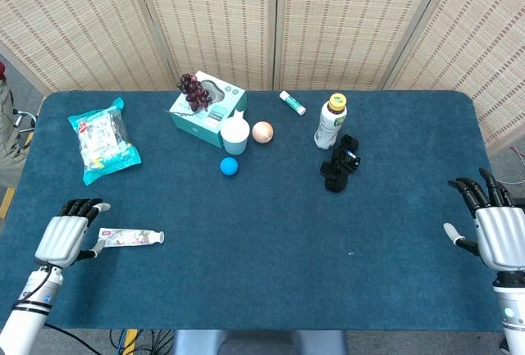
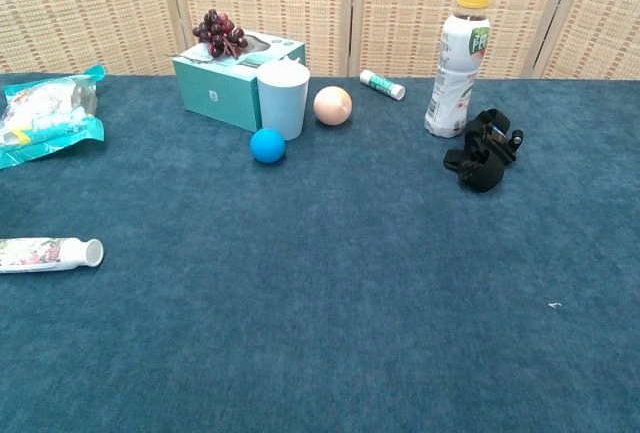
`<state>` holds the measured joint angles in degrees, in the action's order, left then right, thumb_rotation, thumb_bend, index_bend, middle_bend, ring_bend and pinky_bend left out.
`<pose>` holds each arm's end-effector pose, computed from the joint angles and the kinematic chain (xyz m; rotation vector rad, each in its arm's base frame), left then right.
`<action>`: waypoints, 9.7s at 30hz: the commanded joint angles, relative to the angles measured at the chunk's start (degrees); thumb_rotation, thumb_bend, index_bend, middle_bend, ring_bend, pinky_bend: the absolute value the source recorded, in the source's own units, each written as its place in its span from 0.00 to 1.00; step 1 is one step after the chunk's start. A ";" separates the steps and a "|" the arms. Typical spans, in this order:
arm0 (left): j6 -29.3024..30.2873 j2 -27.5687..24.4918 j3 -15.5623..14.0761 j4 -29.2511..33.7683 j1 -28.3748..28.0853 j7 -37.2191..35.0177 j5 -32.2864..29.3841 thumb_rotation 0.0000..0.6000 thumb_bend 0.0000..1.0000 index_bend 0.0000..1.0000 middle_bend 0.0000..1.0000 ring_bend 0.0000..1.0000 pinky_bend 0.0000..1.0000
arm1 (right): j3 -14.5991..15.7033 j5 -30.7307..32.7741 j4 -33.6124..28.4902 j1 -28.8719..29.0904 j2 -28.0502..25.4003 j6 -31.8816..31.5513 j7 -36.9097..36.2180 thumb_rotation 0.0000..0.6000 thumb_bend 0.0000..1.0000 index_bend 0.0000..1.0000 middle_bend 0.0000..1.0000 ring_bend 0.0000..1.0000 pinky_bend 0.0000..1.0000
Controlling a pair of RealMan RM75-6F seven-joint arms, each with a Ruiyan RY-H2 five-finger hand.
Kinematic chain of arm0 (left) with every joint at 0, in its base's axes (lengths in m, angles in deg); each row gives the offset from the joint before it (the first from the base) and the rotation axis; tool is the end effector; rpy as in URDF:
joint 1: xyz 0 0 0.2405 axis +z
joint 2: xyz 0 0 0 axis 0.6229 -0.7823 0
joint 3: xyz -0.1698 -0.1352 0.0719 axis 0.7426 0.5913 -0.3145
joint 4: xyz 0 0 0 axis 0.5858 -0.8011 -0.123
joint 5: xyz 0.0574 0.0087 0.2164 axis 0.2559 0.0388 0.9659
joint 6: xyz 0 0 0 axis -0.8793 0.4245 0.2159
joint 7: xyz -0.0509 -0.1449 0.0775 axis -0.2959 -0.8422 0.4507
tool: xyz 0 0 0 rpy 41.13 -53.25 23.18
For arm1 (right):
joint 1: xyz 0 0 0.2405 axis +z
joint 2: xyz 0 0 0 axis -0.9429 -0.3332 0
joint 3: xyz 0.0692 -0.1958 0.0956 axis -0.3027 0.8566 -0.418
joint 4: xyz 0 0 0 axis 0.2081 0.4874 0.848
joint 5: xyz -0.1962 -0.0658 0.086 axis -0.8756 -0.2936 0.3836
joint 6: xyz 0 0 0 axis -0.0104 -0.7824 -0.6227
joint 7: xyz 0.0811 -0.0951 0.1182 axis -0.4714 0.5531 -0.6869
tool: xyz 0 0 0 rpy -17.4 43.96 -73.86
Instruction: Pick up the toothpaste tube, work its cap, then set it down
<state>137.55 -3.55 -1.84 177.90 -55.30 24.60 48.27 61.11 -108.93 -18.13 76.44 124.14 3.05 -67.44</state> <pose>-0.2687 0.2705 0.0761 -1.5988 -0.9457 -0.7296 -0.2613 -0.2295 0.1674 1.3617 -0.7357 0.8969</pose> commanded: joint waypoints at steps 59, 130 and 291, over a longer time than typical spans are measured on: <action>-5.09 14.49 -2.33 -8.95 -5.58 8.53 -14.85 1.00 0.25 0.38 0.23 0.13 0.07 | 2.65 0.49 2.91 -3.06 -2.00 -0.99 -6.78 1.00 0.13 0.24 0.25 0.16 0.18; -28.69 -5.96 5.63 2.73 -27.72 -34.03 0.20 1.00 0.45 0.60 0.67 0.53 0.39 | -3.66 -8.42 -10.80 27.77 8.02 27.44 3.51 0.89 0.56 0.31 0.25 0.08 0.14; -35.36 -4.06 3.83 -0.58 -32.56 -44.62 -0.61 1.00 0.48 0.63 0.70 0.53 0.41 | -2.58 3.48 0.02 37.08 22.28 19.84 15.95 0.77 0.47 0.40 0.16 0.00 0.00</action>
<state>102.36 -8.32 2.48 177.98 -87.97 -20.28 47.96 57.90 -104.50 -16.26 115.08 148.62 24.48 -51.73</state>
